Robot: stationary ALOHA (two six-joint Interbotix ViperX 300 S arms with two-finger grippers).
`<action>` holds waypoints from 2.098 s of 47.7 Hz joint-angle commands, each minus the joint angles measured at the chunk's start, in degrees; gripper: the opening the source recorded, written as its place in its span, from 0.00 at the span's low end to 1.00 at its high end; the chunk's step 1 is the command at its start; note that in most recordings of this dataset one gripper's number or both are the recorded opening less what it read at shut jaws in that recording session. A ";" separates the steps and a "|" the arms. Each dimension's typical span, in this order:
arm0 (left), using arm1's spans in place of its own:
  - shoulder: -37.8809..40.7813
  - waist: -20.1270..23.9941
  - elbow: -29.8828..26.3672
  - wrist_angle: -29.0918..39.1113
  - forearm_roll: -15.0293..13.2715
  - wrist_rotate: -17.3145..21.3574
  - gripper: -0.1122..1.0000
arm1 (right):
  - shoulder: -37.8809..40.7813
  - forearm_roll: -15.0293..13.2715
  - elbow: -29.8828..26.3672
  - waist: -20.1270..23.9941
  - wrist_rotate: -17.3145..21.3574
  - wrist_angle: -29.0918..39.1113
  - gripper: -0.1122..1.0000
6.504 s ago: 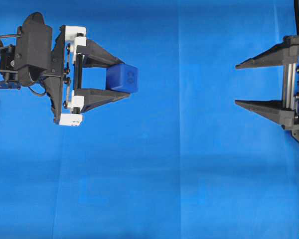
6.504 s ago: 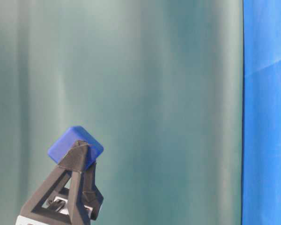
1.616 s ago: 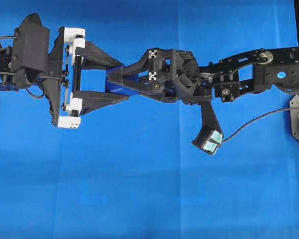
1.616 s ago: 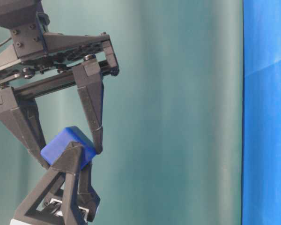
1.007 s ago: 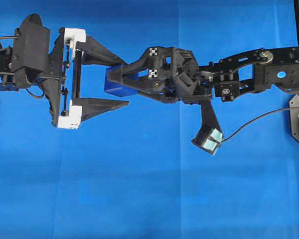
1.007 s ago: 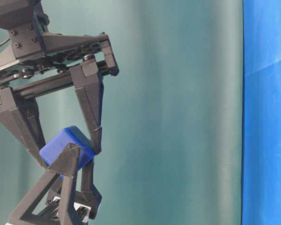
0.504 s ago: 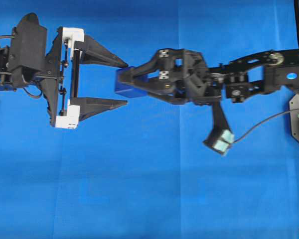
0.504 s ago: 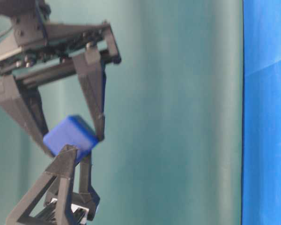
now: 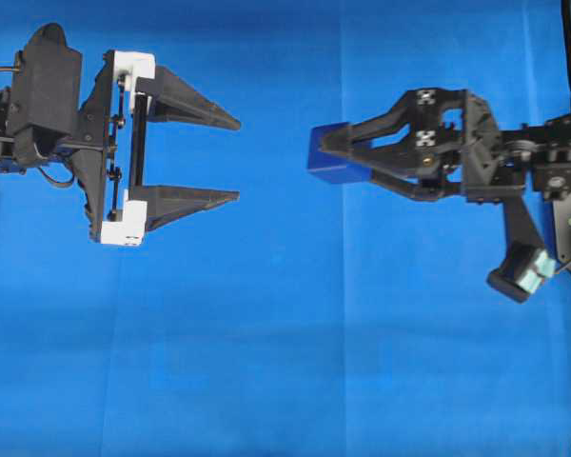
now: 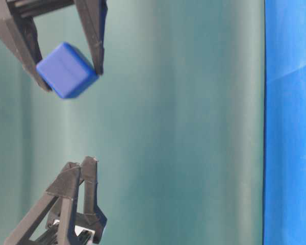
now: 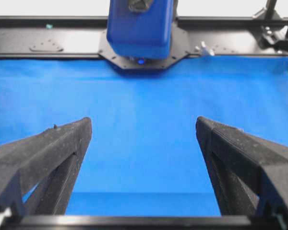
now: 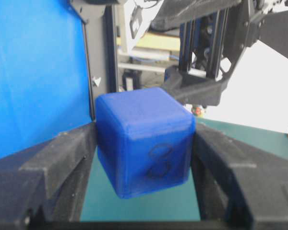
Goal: Handover the blue block to the right arm after grasping it with the left arm, then place it in the designated position.
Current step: 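Carry the cube with the right gripper and reorient it downward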
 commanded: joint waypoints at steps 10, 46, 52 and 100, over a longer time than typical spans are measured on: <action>-0.70 -0.18 -0.79 -0.26 0.00 0.09 0.94 | -1.14 0.09 -0.44 0.26 0.09 0.53 0.51; -0.88 -0.26 -0.53 -0.18 -0.09 0.18 0.94 | -3.16 20.92 0.09 0.44 41.84 2.37 0.51; -0.88 -0.53 -0.53 -0.09 -0.09 0.18 0.94 | -3.78 21.01 0.35 0.53 50.19 2.99 0.51; -0.88 -0.79 -0.62 -0.09 0.00 0.26 0.94 | -4.04 21.01 0.53 1.58 57.66 7.38 0.51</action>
